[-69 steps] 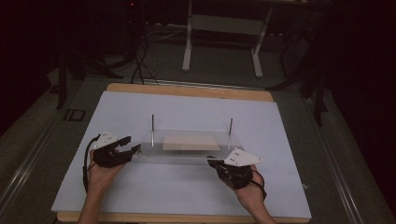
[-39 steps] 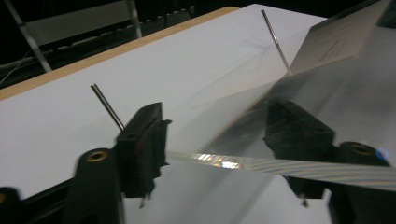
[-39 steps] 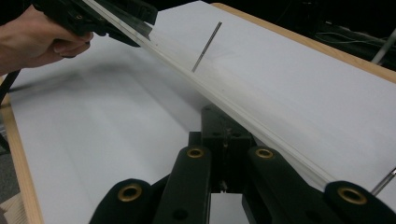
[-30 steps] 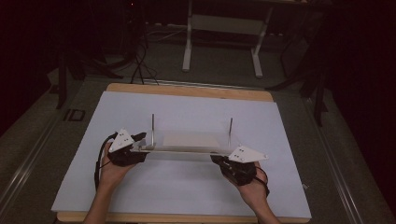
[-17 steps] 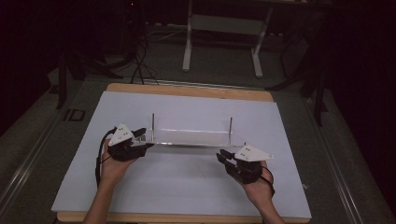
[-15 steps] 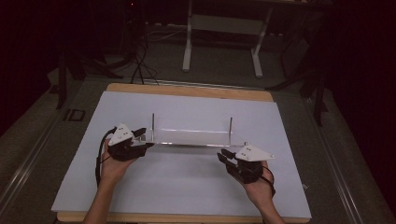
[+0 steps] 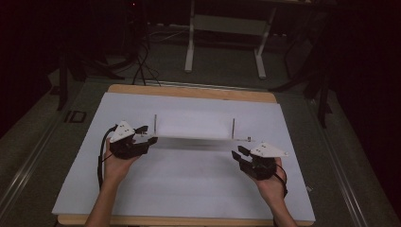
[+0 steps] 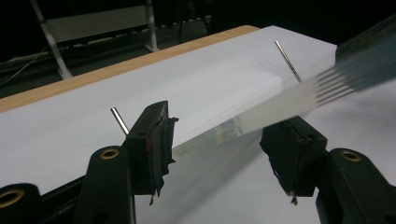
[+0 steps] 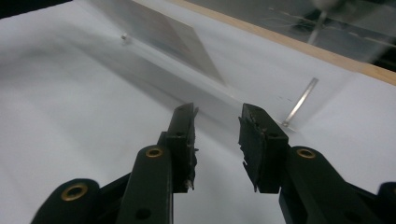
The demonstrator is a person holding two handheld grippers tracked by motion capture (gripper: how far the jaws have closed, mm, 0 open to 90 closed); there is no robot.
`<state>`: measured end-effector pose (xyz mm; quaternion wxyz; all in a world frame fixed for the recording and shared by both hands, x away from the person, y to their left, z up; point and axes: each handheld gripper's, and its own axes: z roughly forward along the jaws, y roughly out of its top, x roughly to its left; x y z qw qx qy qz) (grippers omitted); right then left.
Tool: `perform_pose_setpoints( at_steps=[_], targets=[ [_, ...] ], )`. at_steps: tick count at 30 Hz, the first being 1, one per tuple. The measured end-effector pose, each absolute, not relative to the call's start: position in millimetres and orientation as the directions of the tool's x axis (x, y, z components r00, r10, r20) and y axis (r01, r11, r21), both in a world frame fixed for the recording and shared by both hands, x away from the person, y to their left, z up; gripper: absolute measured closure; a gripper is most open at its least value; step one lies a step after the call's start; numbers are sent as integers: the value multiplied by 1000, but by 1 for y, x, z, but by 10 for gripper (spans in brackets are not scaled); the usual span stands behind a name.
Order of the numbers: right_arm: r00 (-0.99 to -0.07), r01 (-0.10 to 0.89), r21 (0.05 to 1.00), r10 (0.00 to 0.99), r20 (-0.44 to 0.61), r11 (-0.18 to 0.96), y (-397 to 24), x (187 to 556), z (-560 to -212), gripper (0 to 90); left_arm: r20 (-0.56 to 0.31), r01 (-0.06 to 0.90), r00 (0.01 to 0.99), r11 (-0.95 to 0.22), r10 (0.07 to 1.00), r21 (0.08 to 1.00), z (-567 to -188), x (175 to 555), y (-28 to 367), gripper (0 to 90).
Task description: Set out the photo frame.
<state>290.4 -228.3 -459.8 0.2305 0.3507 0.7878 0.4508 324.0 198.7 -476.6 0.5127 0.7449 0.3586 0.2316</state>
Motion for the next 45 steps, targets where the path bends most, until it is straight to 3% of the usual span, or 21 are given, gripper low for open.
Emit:
perform_pose_setpoints(
  at_steps=[21,38,45],
  targets=[
    [-572,336,890,817,-66,307,-242,334,-472,505,-51,318,626,-195,778,928,-470,333,199,426],
    [-617,220,921,777,-124,322,-236,352,-472,476,-73,325,623,-173,778,930,-468,339,201,434],
    [-623,237,932,779,-70,273,-238,357,-472,469,-81,324,623,-163,778,932,-467,343,202,441]
  ],
)
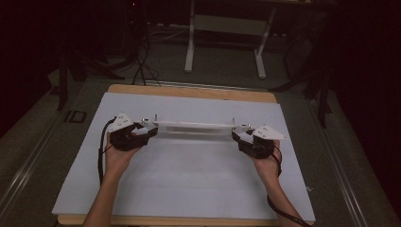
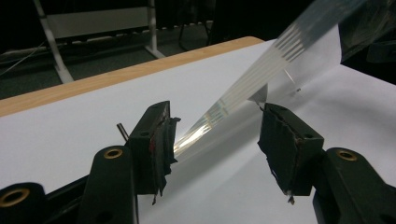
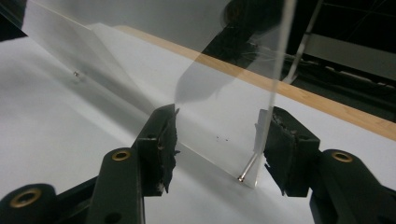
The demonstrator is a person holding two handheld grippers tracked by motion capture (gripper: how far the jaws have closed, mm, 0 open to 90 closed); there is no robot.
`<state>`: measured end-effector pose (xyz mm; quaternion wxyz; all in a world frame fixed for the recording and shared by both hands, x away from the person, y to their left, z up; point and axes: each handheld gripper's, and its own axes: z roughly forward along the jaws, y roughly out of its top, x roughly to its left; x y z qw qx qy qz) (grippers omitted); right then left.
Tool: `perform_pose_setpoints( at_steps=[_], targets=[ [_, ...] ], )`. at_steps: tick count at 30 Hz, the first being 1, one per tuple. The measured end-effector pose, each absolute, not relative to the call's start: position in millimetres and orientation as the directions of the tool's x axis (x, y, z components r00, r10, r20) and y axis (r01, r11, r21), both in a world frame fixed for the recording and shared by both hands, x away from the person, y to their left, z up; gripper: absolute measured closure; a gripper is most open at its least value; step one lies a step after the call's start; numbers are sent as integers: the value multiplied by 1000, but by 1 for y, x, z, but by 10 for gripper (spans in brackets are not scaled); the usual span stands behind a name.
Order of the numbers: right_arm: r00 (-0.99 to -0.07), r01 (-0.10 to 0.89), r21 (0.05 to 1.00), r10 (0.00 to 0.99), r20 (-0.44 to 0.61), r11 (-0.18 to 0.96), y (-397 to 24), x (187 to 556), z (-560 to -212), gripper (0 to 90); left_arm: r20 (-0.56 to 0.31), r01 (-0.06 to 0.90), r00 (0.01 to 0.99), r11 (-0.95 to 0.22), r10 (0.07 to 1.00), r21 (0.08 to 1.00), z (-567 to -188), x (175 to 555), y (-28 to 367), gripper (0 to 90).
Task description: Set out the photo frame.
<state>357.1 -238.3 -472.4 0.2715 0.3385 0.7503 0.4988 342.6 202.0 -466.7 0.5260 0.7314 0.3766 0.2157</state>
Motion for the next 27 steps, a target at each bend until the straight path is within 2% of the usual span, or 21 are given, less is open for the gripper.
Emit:
perform_pose_setpoints(
  at_steps=[11,17,27],
  targets=[
    [-612,246,937,790,-49,248,-238,365,-469,479,-93,295,621,-122,778,948,-468,352,204,449],
    [-612,248,936,790,-47,249,-238,367,-468,484,-85,277,622,-116,779,954,-471,355,204,395],
    [-613,247,939,789,-41,241,-239,369,-468,485,-65,265,638,-139,767,954,-476,363,196,376]
  ],
)
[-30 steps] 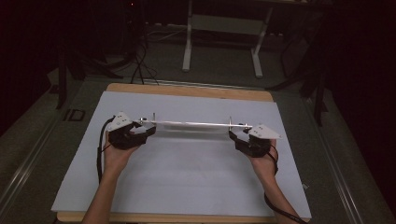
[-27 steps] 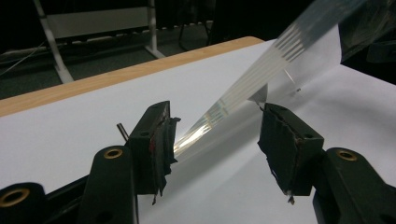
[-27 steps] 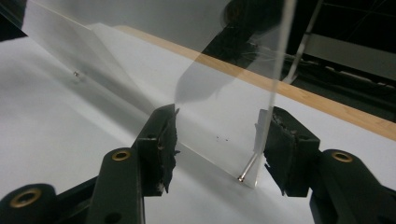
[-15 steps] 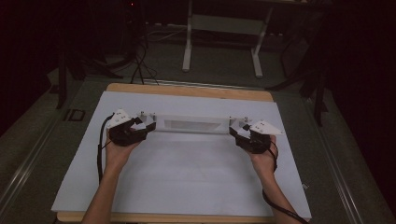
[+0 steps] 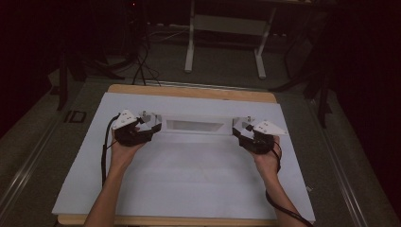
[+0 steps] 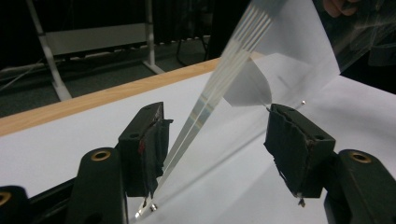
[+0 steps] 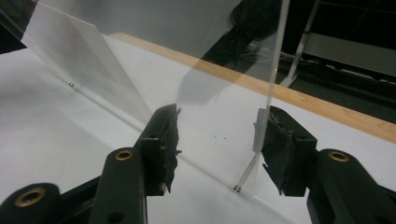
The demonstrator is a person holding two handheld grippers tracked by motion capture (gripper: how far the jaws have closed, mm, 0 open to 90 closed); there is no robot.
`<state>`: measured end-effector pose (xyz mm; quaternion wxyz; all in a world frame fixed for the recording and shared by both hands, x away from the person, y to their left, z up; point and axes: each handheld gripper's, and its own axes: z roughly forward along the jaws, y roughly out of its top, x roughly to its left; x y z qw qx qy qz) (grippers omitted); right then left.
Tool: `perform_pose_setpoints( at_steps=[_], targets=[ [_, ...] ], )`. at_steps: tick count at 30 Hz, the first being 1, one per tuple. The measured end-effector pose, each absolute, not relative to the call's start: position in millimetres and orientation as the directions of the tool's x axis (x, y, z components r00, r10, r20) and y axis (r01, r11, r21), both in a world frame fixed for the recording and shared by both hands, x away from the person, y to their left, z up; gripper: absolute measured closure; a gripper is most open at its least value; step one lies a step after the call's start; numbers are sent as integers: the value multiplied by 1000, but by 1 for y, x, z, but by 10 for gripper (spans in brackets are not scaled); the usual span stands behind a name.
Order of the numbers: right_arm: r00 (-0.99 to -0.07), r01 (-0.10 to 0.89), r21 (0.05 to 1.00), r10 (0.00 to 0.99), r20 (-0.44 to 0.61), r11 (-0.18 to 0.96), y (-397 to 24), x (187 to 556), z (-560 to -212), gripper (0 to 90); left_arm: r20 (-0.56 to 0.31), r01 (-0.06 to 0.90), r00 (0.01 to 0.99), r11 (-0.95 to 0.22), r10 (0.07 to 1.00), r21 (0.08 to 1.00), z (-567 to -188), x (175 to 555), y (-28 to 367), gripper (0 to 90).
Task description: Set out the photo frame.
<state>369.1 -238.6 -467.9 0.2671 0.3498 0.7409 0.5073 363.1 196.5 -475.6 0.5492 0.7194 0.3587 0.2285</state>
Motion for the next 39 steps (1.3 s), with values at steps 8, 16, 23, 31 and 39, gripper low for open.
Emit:
perform_pose_setpoints(
  at_steps=[8,16,23,31,39],
  targets=[
    [-610,253,938,792,-34,236,-238,372,-467,486,-53,273,636,-161,770,948,-477,369,194,371],
    [-603,258,938,797,-30,230,-237,377,-465,490,-33,253,616,-159,787,954,-481,373,190,373],
    [-603,259,939,797,-26,226,-238,380,-464,491,-29,259,612,-166,790,951,-482,377,188,370],
    [-595,282,928,803,-29,242,-237,391,-472,452,-38,255,600,-146,799,956,-483,381,188,374],
    [-606,293,920,795,-33,261,-232,402,-480,440,-24,259,580,-157,814,953,-483,386,185,356]
  ],
)
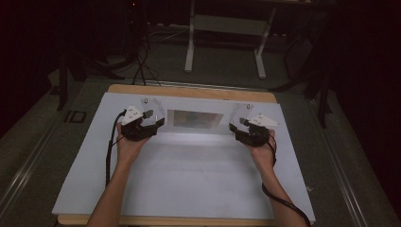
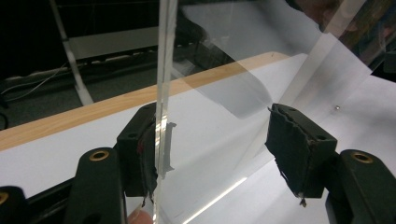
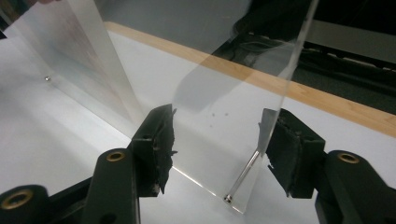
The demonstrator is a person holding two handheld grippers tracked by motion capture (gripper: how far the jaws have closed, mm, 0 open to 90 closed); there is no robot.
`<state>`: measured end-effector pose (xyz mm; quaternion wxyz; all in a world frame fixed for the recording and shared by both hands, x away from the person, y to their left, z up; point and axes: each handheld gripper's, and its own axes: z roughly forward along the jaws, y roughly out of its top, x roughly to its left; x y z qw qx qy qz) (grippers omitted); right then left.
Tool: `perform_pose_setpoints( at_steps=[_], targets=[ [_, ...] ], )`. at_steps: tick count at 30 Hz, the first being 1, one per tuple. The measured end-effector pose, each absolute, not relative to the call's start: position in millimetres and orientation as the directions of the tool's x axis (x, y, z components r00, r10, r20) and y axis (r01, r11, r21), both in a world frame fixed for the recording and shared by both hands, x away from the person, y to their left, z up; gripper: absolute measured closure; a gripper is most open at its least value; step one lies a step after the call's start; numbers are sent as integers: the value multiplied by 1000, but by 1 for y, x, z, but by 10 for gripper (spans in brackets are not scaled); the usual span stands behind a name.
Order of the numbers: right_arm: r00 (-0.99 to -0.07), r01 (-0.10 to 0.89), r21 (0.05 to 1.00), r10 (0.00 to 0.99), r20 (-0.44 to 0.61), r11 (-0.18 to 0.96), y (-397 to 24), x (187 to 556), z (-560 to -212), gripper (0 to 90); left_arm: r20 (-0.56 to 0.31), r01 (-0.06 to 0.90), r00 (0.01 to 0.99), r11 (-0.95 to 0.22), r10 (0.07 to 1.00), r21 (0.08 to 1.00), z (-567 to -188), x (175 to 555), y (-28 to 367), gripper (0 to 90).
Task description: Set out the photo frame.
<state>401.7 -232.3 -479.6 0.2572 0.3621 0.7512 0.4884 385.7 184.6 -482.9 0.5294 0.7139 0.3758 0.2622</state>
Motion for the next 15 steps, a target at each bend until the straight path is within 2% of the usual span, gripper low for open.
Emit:
perform_pose_setpoints(
  at_steps=[3,12,15],
  targets=[
    [-610,301,915,792,-30,267,-231,405,-483,436,-23,292,576,-179,817,940,-488,391,181,339],
    [-606,323,911,796,-10,257,-229,412,-488,436,-29,304,562,-174,827,937,-490,397,178,333],
    [-592,333,904,806,-20,267,-226,414,-487,429,-3,298,543,-190,839,935,-490,398,175,331]
  ],
)
